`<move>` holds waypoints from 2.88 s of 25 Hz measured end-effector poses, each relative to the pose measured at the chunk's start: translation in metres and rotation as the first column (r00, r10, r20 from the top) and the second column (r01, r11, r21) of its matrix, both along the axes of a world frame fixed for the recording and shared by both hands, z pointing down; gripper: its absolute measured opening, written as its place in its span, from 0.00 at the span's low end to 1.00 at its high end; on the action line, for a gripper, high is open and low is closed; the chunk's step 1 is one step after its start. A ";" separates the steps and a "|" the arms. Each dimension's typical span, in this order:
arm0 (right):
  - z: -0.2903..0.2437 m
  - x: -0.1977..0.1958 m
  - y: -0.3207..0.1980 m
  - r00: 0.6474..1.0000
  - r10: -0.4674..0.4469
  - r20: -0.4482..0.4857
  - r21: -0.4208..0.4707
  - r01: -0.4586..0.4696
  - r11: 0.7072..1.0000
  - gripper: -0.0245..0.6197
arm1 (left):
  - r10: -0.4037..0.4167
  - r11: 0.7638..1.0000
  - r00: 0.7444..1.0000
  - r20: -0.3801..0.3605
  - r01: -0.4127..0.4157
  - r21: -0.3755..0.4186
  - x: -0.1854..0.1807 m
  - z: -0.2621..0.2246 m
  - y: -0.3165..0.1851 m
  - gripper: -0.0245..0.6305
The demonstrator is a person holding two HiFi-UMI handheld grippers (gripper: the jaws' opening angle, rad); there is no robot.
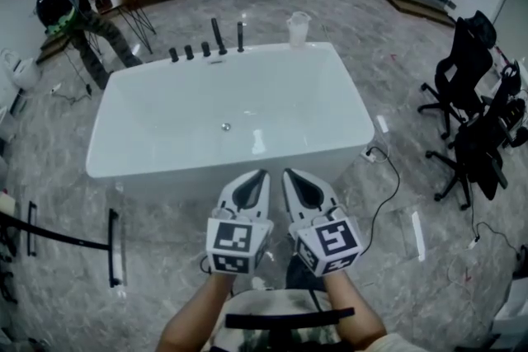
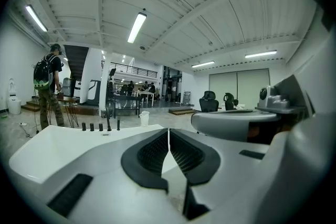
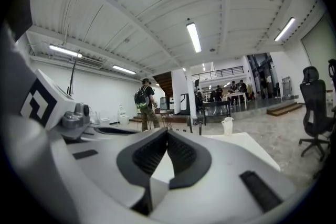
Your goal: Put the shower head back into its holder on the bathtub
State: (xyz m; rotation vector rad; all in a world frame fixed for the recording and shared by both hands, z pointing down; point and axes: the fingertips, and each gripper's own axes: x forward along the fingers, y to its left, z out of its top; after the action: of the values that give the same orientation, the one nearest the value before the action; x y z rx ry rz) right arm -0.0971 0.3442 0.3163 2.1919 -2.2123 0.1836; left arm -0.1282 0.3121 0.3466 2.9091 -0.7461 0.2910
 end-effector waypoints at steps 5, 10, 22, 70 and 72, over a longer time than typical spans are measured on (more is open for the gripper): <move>0.006 0.042 -0.025 1.000 -0.021 0.002 -0.016 0.021 1.000 0.05 | -0.018 1.000 1.000 0.012 0.018 -0.001 0.044 0.008 -0.025 0.07; 0.005 0.091 -0.061 0.998 -0.062 0.001 -0.018 0.062 0.998 0.05 | -0.056 0.998 0.998 0.023 0.056 0.004 0.094 0.008 -0.060 0.07; 0.003 0.187 -0.126 0.983 -0.179 0.042 -0.003 0.180 0.984 0.05 | -0.161 0.987 0.984 0.073 0.159 0.029 0.183 0.006 -0.119 0.07; 0.021 0.237 -0.520 0.978 -0.185 -0.098 -0.097 0.176 0.980 0.05 | -0.217 0.973 0.976 0.026 0.218 -0.076 0.205 0.036 -0.473 0.07; 0.027 0.240 -0.540 0.979 -0.175 -0.108 -0.103 0.164 0.981 0.05 | -0.214 0.973 0.977 0.026 0.215 -0.079 0.205 0.039 -0.488 0.07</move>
State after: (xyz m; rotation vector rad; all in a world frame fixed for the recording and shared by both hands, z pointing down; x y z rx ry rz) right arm 0.1425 -0.1957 0.3429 1.9038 -2.2624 0.1474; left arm 0.0765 -0.1759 0.3857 2.7224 -1.0166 0.3156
